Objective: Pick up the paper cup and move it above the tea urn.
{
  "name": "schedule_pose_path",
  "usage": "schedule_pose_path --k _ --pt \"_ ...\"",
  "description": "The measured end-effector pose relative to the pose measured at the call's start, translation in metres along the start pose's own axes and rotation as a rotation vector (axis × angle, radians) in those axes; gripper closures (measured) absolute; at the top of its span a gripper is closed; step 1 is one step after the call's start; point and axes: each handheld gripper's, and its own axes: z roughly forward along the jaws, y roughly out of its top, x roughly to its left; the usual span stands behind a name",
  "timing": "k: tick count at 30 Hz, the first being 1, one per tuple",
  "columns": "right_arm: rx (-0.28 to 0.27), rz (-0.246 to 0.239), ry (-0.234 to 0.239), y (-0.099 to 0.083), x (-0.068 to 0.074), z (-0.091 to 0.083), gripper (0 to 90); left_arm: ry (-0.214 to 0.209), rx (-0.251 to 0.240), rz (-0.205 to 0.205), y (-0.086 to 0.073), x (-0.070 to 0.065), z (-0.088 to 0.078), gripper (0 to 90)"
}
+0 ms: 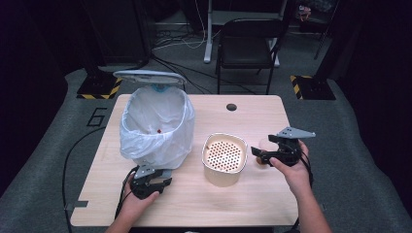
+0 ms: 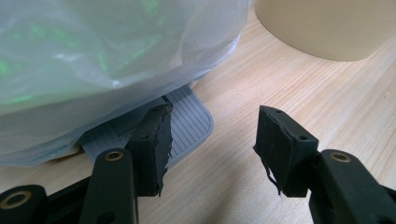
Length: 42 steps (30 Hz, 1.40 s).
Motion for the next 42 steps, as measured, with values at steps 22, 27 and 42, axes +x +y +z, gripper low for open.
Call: schedule_pose_path --k 22,27,42 --pt "0.083 0.055 -0.205 -0.044 -0.046 0.043 0.3 0.000 0.000 0.000 0.000 0.000 0.000 45.5" --pt "0.095 0.038 -0.219 -0.050 -0.046 0.050 5.6 0.000 0.001 0.001 0.000 0.000 0.000 45.5" --pt "0.102 0.014 -0.201 -0.062 -0.047 0.059 29.3 -0.001 0.002 0.001 0.000 0.000 0.000 45.5"
